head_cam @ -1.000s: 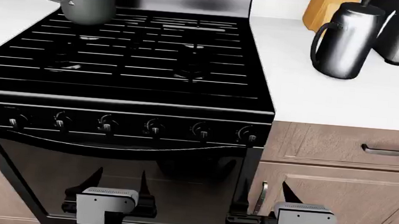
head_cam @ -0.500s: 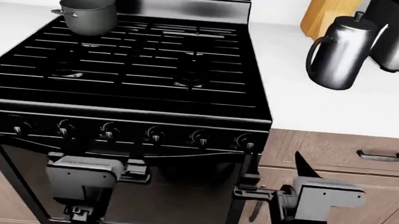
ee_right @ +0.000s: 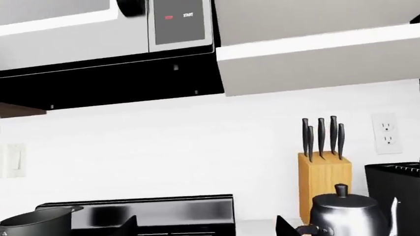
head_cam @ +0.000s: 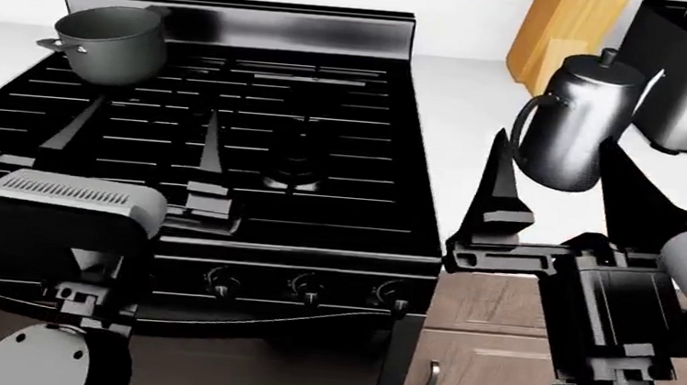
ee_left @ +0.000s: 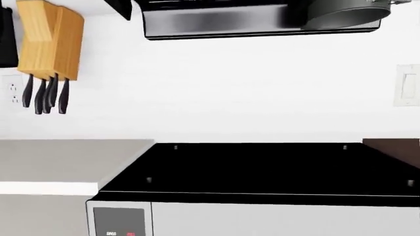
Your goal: Pick the kettle from the counter and place it on a stove burner. Then turn the burner on.
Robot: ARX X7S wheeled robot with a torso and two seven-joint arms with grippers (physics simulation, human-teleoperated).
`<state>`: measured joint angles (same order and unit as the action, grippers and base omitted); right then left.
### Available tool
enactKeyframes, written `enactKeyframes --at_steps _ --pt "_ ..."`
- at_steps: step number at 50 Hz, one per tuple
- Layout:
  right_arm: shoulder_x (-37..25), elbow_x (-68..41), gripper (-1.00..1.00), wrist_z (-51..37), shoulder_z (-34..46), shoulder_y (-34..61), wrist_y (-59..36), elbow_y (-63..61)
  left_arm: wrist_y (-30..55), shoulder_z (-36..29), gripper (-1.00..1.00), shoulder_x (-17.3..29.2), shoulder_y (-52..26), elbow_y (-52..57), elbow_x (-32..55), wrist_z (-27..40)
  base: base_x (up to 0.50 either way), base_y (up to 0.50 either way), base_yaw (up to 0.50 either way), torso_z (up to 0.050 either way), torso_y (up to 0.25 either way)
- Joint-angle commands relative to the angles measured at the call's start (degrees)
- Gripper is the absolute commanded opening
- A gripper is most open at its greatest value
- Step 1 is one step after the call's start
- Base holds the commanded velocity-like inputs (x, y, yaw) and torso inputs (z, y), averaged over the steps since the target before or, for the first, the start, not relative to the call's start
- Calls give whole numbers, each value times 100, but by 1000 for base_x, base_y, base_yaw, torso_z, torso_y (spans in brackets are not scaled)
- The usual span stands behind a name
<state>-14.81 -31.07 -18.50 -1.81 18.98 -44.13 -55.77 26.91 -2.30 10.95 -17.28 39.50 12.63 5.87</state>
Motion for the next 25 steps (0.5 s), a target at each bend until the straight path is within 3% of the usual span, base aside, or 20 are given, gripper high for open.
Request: enactKeyframes --at_steps 1,25 --pt "-745 -1095 100 -905 184 200 46 -380 408 -234 100 239 -71 585 -79 80 500 -316 0 0 0" --pt "-1914 -1662 100 -2132 1045 366 1247 -398 403 -341 100 261 -20 697 171 37 352 -472 0 0 0"
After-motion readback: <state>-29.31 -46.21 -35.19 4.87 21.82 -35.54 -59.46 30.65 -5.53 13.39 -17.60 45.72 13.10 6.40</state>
